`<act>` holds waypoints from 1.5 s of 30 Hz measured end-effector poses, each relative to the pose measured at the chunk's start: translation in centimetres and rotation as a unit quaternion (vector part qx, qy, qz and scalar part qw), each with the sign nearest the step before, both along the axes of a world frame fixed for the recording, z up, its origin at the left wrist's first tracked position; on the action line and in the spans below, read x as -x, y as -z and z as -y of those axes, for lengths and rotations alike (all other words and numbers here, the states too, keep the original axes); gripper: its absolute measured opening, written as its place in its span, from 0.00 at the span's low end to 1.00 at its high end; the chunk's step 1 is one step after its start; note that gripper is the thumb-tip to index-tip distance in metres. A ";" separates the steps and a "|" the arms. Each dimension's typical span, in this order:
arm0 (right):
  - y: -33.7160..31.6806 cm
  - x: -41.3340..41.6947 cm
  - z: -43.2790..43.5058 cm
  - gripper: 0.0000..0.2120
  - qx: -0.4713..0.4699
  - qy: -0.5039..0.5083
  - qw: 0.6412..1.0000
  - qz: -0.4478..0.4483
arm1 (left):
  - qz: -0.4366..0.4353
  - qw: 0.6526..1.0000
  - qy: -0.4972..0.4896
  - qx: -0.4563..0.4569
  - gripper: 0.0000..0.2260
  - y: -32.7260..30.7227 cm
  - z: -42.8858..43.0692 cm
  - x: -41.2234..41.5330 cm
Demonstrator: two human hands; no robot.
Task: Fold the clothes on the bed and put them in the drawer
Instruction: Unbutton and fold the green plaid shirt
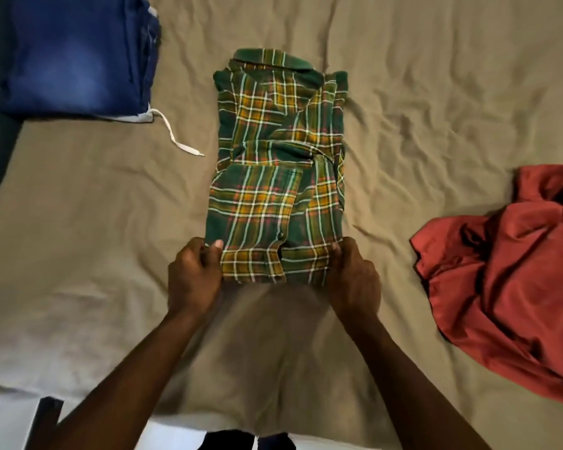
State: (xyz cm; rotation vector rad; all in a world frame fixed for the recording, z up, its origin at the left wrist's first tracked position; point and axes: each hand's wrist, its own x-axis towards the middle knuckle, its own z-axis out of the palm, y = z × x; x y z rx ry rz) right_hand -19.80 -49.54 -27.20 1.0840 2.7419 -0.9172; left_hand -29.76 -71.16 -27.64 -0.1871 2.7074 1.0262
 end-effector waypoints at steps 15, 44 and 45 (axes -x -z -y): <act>-8.6 3.5 -4.2 0.07 0.355 0.161 0.897 -0.209 | 0.182 0.901 -0.089 -0.384 0.04 -11.0 -0.9 4.4; -2.7 24.5 -12.9 0.21 0.588 0.179 0.786 -0.061 | 0.035 0.981 0.174 -0.073 0.39 -3.3 -18.2 22.6; -3.3 24.8 -12.6 0.19 0.597 0.141 0.786 -0.077 | 0.096 0.979 0.143 -0.108 0.41 -4.2 -18.4 23.2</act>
